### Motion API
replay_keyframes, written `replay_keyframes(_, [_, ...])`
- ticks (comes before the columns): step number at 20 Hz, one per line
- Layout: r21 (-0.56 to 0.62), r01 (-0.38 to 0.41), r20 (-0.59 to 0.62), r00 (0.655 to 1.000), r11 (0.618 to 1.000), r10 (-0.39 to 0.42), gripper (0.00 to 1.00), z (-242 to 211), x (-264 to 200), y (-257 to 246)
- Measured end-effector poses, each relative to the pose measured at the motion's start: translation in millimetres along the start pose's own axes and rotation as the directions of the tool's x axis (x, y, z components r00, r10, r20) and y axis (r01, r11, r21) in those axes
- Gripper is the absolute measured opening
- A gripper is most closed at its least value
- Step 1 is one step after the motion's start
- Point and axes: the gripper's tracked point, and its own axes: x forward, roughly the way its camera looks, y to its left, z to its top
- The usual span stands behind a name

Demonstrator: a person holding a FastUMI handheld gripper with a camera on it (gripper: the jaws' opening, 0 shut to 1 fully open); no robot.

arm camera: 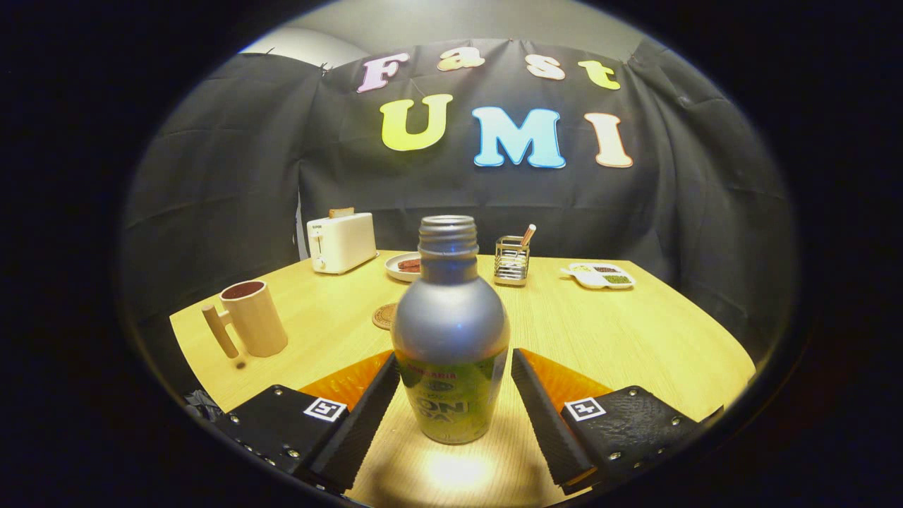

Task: Take the bottle from table, then pour the juice into the cup, finally place the bottle on the coaster

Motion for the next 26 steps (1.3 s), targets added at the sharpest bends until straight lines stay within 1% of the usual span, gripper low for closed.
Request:
replay_keyframes(5, [-0.009, -0.027, -0.041, 0.999, 1.000, 0.027, 0.97, -14, 1, 4])
replay_keyframes(6, [-0.013, -0.032, -0.044, 0.999, 0.999, 0.031, 0.96, -14, 1, 4])
replay_keyframes(7, [-0.017, -0.035, -0.049, 0.998, 0.999, 0.035, 0.87, -15, 2, 4])
replay_keyframes(10, [-0.031, -0.049, -0.064, 0.997, 0.998, 0.047, 0.86, -17, 1, 6])
replay_keyframes(11, [-0.032, -0.052, -0.068, 0.996, 0.998, 0.049, 0.80, -17, 5, 6])
replay_keyframes(14, [-0.023, -0.041, -0.085, 0.996, 0.999, 0.039, 0.79, -16, 3, 5])
replay_keyframes(16, [-0.017, -0.037, -0.108, 0.994, 0.999, 0.035, 0.75, -15, 6, 6])
replay_keyframes(17, [-0.020, -0.041, -0.119, 0.992, 0.999, 0.038, 0.75, -14, 6, 8])
replay_keyframes(21, [-0.110, -0.047, -0.147, 0.989, 0.993, 0.031, 0.75, -6, 6, 11])
replay_keyframes(26, [-0.229, -0.057, -0.142, 0.990, 0.972, 0.025, 0.75, 17, 1, 21])
